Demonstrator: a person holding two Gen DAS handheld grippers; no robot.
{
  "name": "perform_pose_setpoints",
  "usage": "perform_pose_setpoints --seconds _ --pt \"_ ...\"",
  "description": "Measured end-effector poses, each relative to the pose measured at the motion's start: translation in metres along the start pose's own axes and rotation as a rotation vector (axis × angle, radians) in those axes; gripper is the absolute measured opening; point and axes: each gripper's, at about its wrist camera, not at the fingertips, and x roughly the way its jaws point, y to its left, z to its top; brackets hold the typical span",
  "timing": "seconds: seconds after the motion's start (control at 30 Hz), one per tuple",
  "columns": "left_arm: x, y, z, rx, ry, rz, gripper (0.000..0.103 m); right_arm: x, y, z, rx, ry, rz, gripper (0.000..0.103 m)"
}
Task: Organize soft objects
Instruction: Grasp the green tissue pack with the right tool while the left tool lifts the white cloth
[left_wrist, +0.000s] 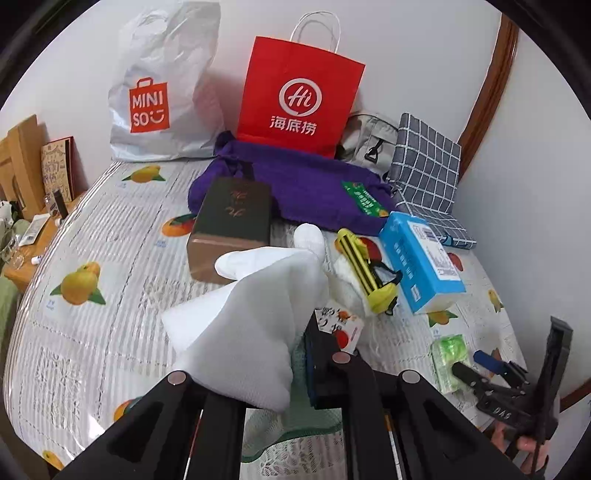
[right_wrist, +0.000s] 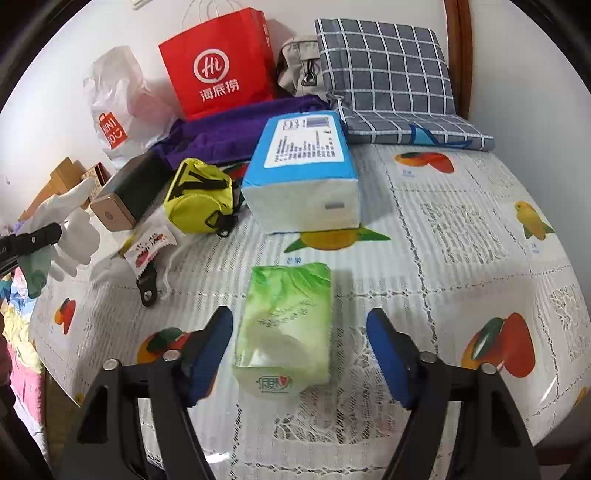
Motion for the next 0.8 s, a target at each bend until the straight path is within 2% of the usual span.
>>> perform_pose_setpoints --seconds 0.03,0.17,0.2,0.23,0.3,0.37,0.63,0.77,0.8 --pt "0.000 -0.002 0.003 0.004 -0.001 -0.003 0.010 0.003 0.001 0.001 -0.002 0.007 -0.004 0.079" --pt "-0.001 -0.007 0.015 0.019 -0.012 -0.019 0.010 0.026 0.010 -0.004 -0.037 0.045 -0.071 0.079" --pt "-0.002 -0.008 0.017 0.022 -0.015 -0.022 0.010 0.030 0.013 -0.006 -0.059 0.037 -0.095 0.076" --pt "-0.003 -0.008 0.020 0.026 -0.018 -0.027 0.010 0.030 0.016 -0.008 -0.083 0.011 -0.123 0.063" --pt "-0.005 -0.009 0.026 0.031 -0.023 -0.038 0.010 0.027 0.015 -0.005 -0.076 0.013 -0.100 0.052" --pt "-0.006 -0.007 0.034 0.030 -0.024 -0.057 0.010 0.024 0.010 -0.001 -0.044 0.021 -0.067 0.051" --pt "-0.011 -0.001 0.052 0.040 -0.021 -0.108 0.010 -0.009 0.009 0.019 -0.010 -0.055 -0.052 0.050" --pt "-0.004 0.004 0.047 0.029 0.025 -0.147 0.010 -0.017 0.016 0.025 -0.025 -0.074 -0.062 0.050" --pt "0.004 0.008 0.042 0.020 0.061 -0.148 0.010 -0.017 0.017 0.025 -0.025 -0.074 -0.063 0.050"
